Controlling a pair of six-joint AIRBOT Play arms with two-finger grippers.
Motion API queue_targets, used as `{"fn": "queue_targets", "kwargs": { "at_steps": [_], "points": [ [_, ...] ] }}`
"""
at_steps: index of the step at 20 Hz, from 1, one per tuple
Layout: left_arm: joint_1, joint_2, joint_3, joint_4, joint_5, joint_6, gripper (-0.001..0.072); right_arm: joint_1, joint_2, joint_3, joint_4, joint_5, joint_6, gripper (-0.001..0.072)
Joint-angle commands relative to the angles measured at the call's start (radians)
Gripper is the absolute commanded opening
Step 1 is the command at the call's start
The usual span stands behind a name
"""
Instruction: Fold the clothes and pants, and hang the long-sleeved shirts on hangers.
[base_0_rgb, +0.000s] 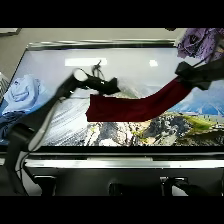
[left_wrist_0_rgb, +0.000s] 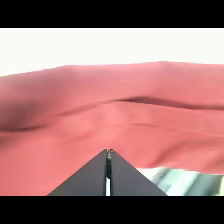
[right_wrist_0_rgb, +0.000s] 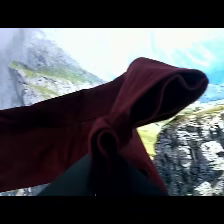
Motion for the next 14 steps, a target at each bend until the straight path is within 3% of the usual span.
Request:
{"fn": "queue_targets", "kwargs": {
  "at_steps": [1, 8, 14],
  "points": [
    [0.202, 0.165, 0.001, 0.306, -0.233, -0.025, 0.0014, 0.179, -0.035, 0.001, 0.014, -0.098, 0.165, 0.0031],
    [0.472, 0.311, 0.001, 0.349, -0.333, 0.003, 0.0015, 0.523, -0.230, 0.001, 0.016, -0.382, 0.423, 0.0031],
    [0.520, 0.311, 0.001, 0.349, -0.348, 0.039, 0.0015, 0.599, -0.378, 0.001, 0.075, -0.505, 0.460, 0.0031]
  ]
}}
